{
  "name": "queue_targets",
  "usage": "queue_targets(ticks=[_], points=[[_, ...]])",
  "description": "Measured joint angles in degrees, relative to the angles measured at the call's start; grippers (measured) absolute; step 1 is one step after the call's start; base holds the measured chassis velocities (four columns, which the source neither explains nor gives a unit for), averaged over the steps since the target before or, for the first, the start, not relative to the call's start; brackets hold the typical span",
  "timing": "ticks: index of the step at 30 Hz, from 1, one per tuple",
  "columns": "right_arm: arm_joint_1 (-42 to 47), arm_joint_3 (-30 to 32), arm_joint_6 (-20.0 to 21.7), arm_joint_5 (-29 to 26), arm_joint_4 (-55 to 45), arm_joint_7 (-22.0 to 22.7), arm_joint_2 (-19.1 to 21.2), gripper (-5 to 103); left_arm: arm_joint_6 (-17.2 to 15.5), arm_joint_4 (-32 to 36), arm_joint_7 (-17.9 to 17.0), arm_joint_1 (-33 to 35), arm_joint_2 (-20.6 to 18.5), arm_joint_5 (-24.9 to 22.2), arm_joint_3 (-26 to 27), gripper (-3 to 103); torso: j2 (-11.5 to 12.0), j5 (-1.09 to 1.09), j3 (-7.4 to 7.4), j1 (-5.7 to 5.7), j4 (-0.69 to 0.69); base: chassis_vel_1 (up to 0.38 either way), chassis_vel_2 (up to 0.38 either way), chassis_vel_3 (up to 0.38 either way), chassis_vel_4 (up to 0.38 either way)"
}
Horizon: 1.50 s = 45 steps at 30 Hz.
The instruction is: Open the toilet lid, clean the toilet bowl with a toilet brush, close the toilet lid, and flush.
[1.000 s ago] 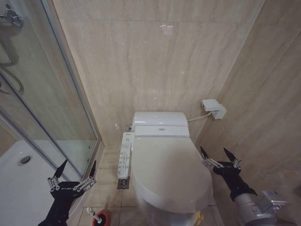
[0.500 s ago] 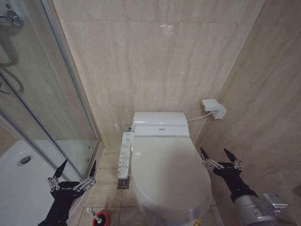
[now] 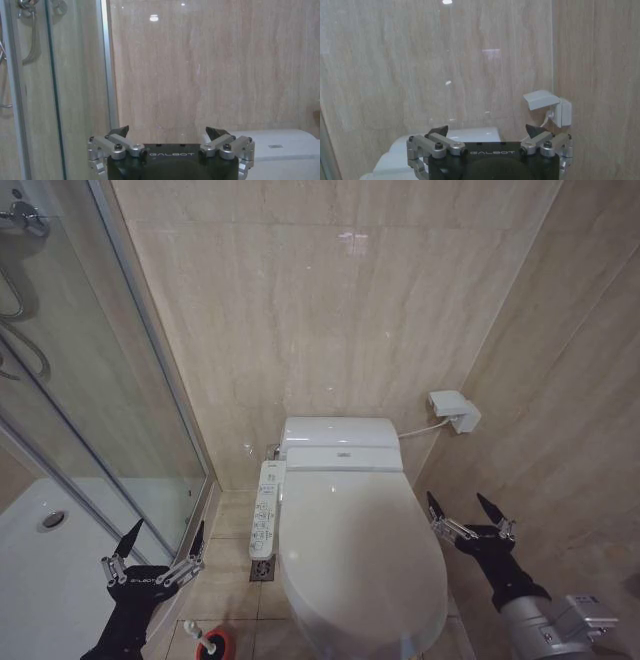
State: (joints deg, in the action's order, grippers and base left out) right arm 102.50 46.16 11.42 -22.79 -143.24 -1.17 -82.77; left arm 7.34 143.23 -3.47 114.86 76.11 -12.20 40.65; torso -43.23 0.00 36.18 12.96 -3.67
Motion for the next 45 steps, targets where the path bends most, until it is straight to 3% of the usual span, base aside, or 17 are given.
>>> queue_targets(ticks=[5,14,20,33,45], points=[[-0.3,1.5,-3.2,1.9,1.9,-2.4,-0.2,100,0.0,0.0,0.0,0.0,0.0,0.0,0.0,100,0.0,0.0,0.0,0.0,0.01,0.0,0.0,0.0,0.0],[-5.0,10.3,-2.4,-5.6,7.7,-7.0,5.3,100,0.0,0.0,0.0,0.0,0.0,0.0,0.0,100,0.0,0.01,0.0,0.0,0.02,0.0,0.0,0.0,0.0],[-3.2,13.7,-2.0,-8.4,8.2,-9.7,4.5,100,0.0,0.0,0.0,0.0,0.0,0.0,0.0,100,0.0,0.01,0.0,0.0,0.0,0.0,0.0,0.0,0.0],[1.7,11.4,-3.5,-8.8,3.2,-9.6,-0.2,100,0.0,0.0,0.0,0.0,0.0,0.0,0.0,100,0.0,-0.01,0.0,0.0,0.01,0.0,0.0,0.0,0.0],[1.2,5.4,-3.1,-6.0,1.2,-6.5,0.8,100,0.0,0.0,0.0,0.0,0.0,0.0,0.0,100,0.0,-0.01,0.0,0.0,0.01,0.0,0.0,0.0,0.0]])
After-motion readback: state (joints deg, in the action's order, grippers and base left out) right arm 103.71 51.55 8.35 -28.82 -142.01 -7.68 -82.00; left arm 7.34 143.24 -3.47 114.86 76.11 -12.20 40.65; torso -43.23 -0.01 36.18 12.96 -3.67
